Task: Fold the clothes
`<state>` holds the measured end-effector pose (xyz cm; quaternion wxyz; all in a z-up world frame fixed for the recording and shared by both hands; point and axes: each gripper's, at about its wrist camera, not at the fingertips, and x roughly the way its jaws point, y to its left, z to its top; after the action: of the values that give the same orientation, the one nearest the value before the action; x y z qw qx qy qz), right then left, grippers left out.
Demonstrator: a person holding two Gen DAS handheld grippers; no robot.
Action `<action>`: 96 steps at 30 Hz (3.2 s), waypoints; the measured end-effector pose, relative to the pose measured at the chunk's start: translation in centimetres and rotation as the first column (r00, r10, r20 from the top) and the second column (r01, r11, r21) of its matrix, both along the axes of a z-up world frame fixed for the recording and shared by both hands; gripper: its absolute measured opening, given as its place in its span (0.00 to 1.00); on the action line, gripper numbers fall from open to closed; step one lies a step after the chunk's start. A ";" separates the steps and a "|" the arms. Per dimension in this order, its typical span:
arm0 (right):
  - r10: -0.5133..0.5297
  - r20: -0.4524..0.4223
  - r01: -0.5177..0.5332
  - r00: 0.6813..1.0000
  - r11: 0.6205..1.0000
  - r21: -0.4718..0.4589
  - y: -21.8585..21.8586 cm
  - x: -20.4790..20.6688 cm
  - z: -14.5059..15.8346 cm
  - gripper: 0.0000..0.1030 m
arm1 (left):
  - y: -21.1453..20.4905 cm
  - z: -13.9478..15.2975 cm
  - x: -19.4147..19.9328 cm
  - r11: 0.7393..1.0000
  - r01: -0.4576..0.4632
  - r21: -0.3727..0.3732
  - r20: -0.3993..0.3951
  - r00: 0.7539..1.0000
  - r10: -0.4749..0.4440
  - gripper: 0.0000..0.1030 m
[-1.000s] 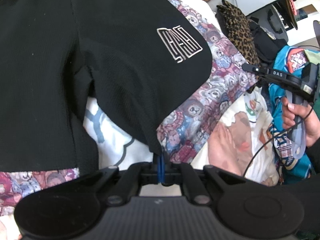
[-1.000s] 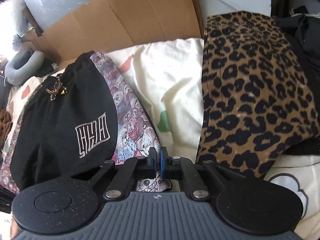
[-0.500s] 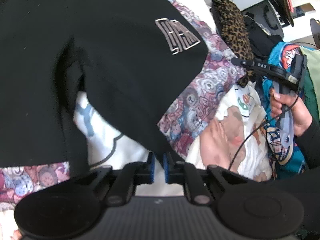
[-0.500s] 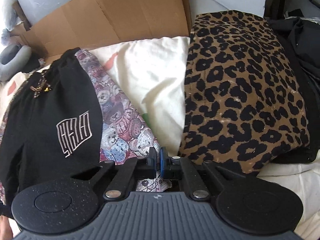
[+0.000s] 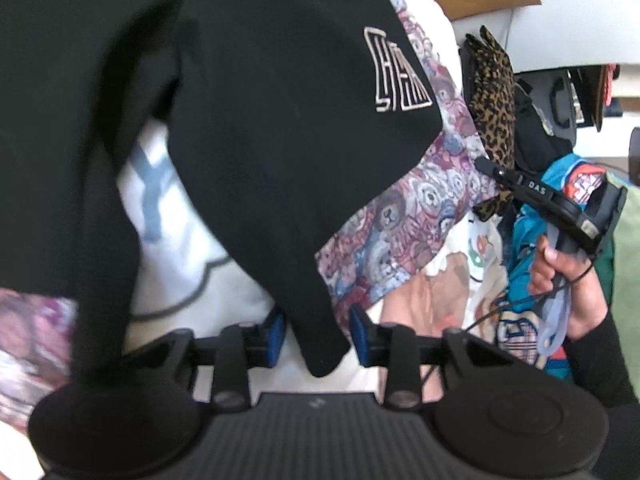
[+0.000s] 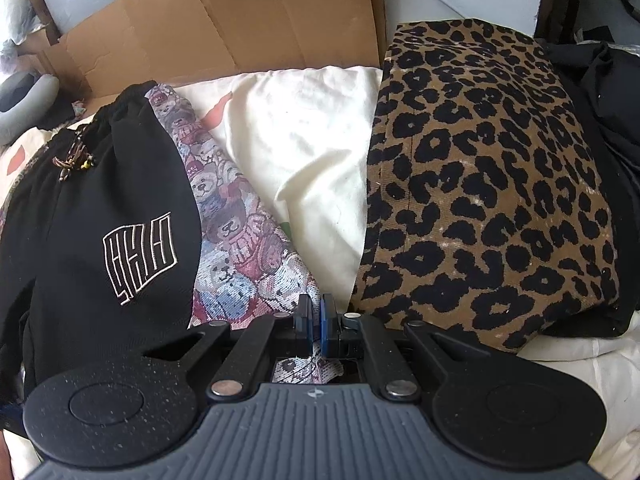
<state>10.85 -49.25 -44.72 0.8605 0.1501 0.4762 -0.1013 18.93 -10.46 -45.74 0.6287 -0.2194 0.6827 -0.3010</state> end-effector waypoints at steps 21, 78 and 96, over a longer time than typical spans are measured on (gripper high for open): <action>0.030 -0.113 -0.033 0.993 0.999 -0.025 1.1 0.6 -0.2 0.04 | -1.0 0.3 -0.4 0.982 0.160 0.101 0.042 0.985 -0.164 0.03; 0.564 0.110 -0.564 0.819 0.752 0.343 24.9 6.9 4.0 0.46 | 29.8 10.4 -2.9 0.572 -0.638 0.516 0.544 0.760 0.356 0.31; 0.673 -0.109 -0.536 0.732 0.667 0.517 33.3 7.2 -1.5 0.53 | 32.5 6.5 -6.7 0.563 -0.756 0.334 0.537 0.644 0.545 0.31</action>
<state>18.09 -15.92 -46.20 0.7047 0.1605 0.6293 0.2858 12.25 22.08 -39.28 0.8469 -0.2151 0.4702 0.1239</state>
